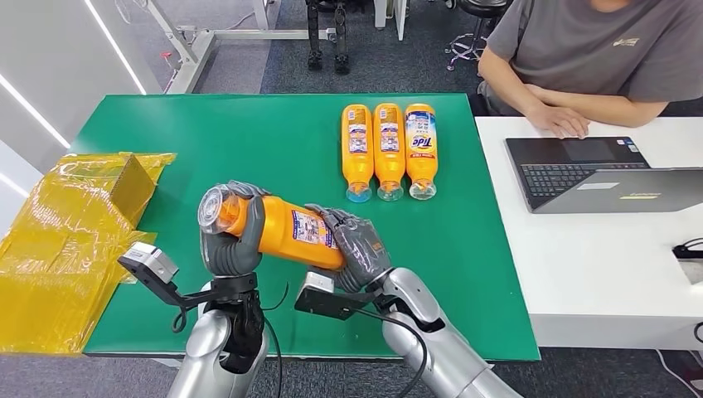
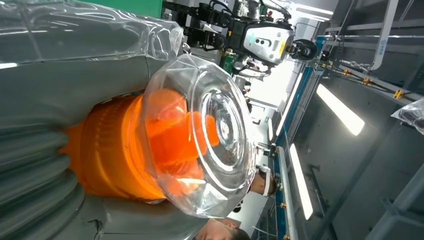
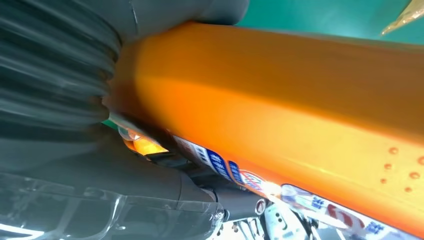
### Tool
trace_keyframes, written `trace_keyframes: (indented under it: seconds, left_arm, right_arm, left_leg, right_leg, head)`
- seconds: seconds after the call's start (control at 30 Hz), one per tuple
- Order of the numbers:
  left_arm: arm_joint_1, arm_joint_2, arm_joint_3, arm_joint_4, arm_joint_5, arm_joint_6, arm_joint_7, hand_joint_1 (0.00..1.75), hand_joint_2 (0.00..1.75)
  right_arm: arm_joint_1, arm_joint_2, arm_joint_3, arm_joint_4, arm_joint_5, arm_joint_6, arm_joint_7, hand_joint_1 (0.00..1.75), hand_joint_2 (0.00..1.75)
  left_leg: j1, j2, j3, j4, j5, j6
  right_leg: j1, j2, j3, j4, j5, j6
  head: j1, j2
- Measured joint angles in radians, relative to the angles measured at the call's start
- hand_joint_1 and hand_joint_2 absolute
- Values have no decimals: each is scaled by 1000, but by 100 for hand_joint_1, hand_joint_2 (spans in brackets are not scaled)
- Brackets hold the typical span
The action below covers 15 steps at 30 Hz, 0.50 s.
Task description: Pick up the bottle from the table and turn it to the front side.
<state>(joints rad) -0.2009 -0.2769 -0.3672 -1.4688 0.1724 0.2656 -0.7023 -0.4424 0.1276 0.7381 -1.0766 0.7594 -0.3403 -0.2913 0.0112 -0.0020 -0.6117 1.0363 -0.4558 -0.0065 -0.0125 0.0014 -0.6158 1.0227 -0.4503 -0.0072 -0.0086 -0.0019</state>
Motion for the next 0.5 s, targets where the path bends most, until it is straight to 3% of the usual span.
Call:
trace_keyframes:
  seconds: [0.5]
  left_arm:
    - [-25, 0, 0, 23, 22, 23, 0, 175, 175]
  right_arm:
    - [105, -4, -40, -153, -60, -40, -23, 0, 175]
  left_leg:
    - [0, 0, 0, 0, 0, 0]
  right_leg:
    - [0, 0, 0, 0, 0, 0]
  head:
    - [0, 0]
